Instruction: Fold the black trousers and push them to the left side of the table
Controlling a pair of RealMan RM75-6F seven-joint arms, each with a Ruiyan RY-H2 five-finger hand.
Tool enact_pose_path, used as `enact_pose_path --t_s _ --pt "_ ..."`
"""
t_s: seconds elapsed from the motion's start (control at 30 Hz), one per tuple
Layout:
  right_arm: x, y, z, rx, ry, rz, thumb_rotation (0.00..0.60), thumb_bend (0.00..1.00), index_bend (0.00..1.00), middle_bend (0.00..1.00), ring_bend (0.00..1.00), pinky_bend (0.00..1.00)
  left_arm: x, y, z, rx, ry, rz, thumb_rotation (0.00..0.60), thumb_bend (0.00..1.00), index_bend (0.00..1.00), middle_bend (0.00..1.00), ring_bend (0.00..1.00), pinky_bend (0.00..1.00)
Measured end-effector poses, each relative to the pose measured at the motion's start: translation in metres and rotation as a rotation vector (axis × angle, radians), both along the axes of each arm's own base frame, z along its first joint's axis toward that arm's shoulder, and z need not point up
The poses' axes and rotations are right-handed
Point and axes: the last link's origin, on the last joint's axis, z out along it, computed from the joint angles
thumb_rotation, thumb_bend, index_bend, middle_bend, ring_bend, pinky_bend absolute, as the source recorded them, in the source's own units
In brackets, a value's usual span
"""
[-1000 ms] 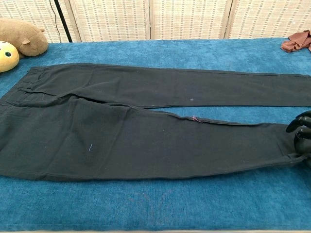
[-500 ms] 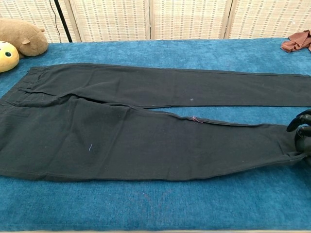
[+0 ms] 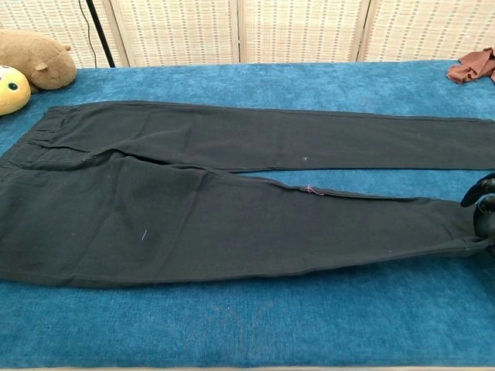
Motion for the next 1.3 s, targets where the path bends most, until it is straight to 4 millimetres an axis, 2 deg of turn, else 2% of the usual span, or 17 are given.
enact_pose_path --t_s 0.3,0.73,1.03,1.2,1.23,1.3 --pt "0.000 0.000 0.001 0.002 -0.008 -0.004 0.600 0.58 0.57 0.32 0.21 0.37 -0.005 0.014 -0.012 0.043 0.000 -0.028 0.600 0.20 0.00 0.03 0.00 0.01" --pt "0.000 -0.001 0.003 0.001 -0.016 -0.012 0.600 0.58 0.57 0.32 0.21 0.37 -0.013 0.020 -0.034 0.039 -0.001 -0.031 0.600 0.21 0.00 0.03 0.00 0.01" --pt "-0.001 -0.002 0.003 0.002 -0.019 -0.013 0.600 0.58 0.57 0.33 0.21 0.37 -0.011 0.030 -0.045 0.051 -0.006 -0.030 0.600 0.22 0.00 0.03 0.01 0.01" --pt "-0.001 -0.001 0.003 0.003 -0.020 -0.013 0.600 0.58 0.57 0.33 0.21 0.37 -0.009 0.033 -0.051 0.049 0.016 -0.036 0.600 0.28 0.00 0.03 0.01 0.01" --pt "-0.001 -0.001 0.003 0.003 -0.020 -0.014 0.600 0.58 0.57 0.33 0.21 0.37 -0.009 0.033 -0.051 0.049 0.016 -0.037 0.600 0.32 0.00 0.03 0.01 0.01" --pt "-0.001 -0.002 0.004 0.002 -0.021 -0.014 0.600 0.58 0.57 0.33 0.21 0.37 -0.009 0.034 -0.052 0.053 0.015 -0.038 0.600 0.46 0.00 0.04 0.02 0.02"
